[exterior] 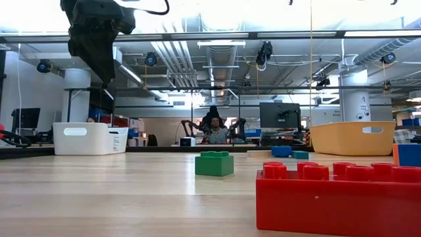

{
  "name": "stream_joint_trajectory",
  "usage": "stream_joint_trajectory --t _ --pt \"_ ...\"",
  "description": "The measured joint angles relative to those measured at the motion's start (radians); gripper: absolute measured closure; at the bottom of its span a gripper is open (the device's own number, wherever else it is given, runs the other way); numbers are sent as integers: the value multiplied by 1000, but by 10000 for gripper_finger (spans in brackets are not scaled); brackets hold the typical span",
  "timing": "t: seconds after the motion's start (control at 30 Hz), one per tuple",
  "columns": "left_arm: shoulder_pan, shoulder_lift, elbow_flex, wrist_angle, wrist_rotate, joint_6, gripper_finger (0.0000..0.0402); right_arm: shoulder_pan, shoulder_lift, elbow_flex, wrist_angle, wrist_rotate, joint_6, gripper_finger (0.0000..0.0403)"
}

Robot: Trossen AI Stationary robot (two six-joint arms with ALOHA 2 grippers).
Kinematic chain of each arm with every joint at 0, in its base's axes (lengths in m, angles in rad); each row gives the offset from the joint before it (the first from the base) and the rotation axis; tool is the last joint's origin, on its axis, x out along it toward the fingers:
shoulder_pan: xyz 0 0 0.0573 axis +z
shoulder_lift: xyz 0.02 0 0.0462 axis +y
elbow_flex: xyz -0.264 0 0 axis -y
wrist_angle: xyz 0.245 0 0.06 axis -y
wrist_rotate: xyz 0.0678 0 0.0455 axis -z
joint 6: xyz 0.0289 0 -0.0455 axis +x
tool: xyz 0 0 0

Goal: Sort blocks by size
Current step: Put the small green game piece into the black bin, then put the small orange game piece into the black bin

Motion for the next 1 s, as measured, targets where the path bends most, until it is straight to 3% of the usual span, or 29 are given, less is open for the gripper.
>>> stream_joint_trajectory --t 0.17,0.37,0.7,1.0 --pt "0 0 0 1 0 0 249 125 47 -15 43 11 105 265" --pt "0 0 0 2 0 0 249 183 131 -25 176 11 164 263" --pt "0 0 0 2 0 0 249 182 223 7 190 8 169 196" --pt "0 0 0 7 0 1 249 103 138 23 56 12 166 167"
